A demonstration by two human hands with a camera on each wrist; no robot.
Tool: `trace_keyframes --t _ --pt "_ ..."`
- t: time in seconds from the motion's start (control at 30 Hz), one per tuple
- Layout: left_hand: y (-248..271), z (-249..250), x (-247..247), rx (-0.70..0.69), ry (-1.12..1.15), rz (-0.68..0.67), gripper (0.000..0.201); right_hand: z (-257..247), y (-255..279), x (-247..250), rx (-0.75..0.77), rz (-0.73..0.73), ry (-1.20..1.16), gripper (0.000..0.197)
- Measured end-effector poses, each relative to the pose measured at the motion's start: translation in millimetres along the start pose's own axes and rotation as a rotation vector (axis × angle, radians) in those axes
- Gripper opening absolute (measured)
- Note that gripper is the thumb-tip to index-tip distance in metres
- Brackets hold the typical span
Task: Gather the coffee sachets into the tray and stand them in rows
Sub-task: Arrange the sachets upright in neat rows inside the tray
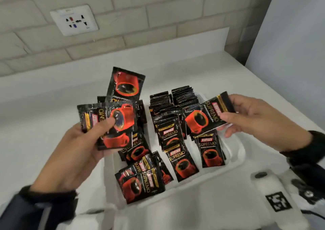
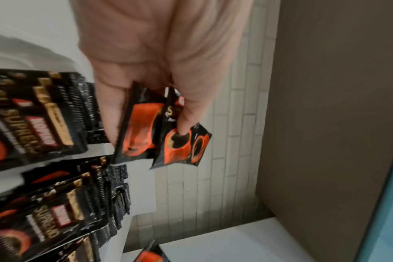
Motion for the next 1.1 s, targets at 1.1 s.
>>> trace_keyframes --t 1.1 --pt "0 1 29 -0.229 0.245 0.243 0.015 -15 -51 -194 0.523 -0.633 1.081 0.033"
Point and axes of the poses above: each hand's wrist, its own y-axis away from the middle knuckle, its own x-axis out of the back of the hand, z = x × y, the point moved 1 cm from there along -y, towards the middle knuckle, and after that the axes turned 12 degrees about z, right-handed, at the moved point
